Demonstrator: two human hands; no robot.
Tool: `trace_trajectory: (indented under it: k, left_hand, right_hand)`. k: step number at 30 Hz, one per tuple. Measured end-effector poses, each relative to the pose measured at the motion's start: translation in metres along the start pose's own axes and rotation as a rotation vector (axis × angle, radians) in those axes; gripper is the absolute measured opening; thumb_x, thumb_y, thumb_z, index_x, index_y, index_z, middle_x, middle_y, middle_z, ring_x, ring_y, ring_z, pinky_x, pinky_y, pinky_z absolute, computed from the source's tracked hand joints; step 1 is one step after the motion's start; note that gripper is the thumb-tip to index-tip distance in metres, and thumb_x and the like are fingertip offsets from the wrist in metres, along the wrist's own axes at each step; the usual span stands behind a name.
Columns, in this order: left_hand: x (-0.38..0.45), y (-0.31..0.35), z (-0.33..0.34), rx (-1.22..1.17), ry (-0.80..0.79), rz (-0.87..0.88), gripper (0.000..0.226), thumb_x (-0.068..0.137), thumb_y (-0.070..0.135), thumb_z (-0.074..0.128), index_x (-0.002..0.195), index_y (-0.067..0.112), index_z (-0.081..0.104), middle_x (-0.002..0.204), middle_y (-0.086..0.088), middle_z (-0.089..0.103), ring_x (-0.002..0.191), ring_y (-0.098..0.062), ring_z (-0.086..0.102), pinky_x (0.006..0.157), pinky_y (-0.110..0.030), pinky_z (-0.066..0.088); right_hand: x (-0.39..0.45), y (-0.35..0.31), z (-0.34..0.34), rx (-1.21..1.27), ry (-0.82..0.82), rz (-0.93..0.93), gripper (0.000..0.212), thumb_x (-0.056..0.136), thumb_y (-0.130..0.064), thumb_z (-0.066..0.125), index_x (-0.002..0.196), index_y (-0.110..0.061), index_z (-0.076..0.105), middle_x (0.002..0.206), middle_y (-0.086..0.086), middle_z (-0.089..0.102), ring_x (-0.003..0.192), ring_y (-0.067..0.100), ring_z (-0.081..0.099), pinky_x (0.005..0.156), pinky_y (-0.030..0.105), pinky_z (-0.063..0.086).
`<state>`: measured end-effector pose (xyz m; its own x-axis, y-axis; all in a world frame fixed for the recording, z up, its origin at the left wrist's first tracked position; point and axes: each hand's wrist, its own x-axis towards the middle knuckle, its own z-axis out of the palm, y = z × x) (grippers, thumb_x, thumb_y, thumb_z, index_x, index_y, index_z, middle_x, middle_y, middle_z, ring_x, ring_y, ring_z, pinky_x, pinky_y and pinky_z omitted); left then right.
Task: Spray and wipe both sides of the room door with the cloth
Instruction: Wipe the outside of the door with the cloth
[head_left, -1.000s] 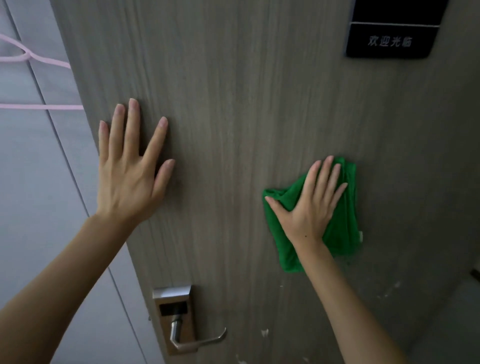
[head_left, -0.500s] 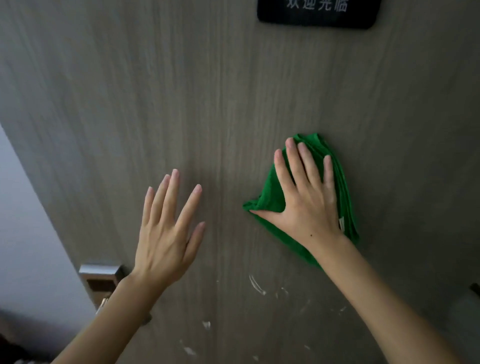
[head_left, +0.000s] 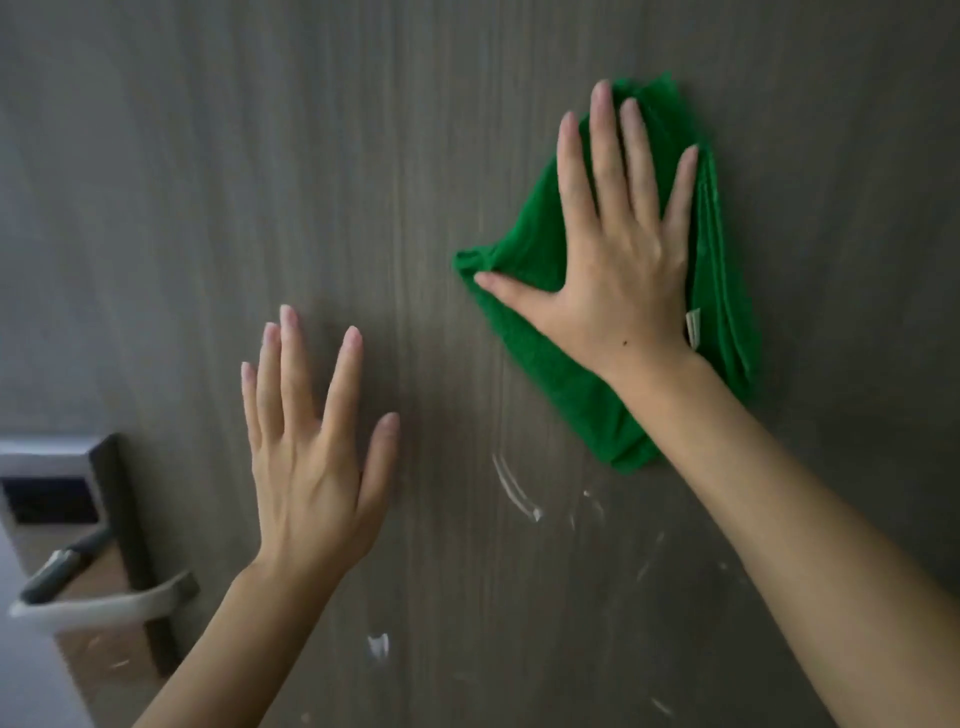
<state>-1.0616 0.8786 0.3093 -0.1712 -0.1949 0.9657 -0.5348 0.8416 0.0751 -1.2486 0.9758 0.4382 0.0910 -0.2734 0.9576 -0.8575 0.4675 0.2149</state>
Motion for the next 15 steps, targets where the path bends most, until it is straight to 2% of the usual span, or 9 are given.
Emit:
trace_trajectory:
  k: [4,7,10,15]
  left_hand:
    - [-0.070,-0.008,0.012,-0.056,0.158,-0.027,0.055,0.100,0.034,0.036,0.148,0.011,0.026,0.157,-0.026,0.012,0.147,-0.037,0.008,0.120,-0.043,0.002]
    - [-0.110,-0.018,0.021,-0.072,0.208,-0.035,0.056,0.099,0.036,0.035,0.150,0.012,0.024,0.158,-0.023,0.010,0.148,-0.033,0.006,0.120,-0.042,0.002]
    - [-0.134,-0.034,0.028,-0.027,0.198,-0.058,0.060,0.099,0.041,0.031,0.152,0.015,0.022,0.160,-0.019,0.006,0.149,-0.030,0.002,0.120,-0.041,0.002]
    - [-0.146,-0.072,0.042,0.164,0.104,-0.061,0.068,0.097,0.051,0.022,0.154,0.015,0.014,0.161,-0.018,0.001,0.149,-0.031,-0.003,0.121,-0.049,0.003]
  right_hand:
    - [-0.040,-0.029,0.014,-0.009,0.012,0.012,0.105,0.079,-0.084,0.027,0.153,-0.011,0.013,0.160,0.011,0.009,0.148,0.026,0.008,0.116,0.057,0.004]
    - [-0.058,-0.059,0.022,-0.009,0.026,-0.020,0.103,0.080,-0.083,0.025,0.154,-0.013,0.009,0.161,0.008,0.004,0.148,0.024,0.003,0.117,0.054,0.001]
    - [-0.079,-0.093,0.032,-0.021,0.013,-0.107,0.103,0.081,-0.082,0.026,0.154,-0.013,0.006,0.162,0.007,0.001,0.148,0.022,0.000,0.118,0.054,-0.001]
    - [-0.125,-0.133,0.046,-0.028,0.003,-0.235,0.102,0.081,-0.081,0.031,0.154,-0.014,0.008,0.162,0.003,0.002,0.148,0.019,0.001,0.118,0.052,-0.002]
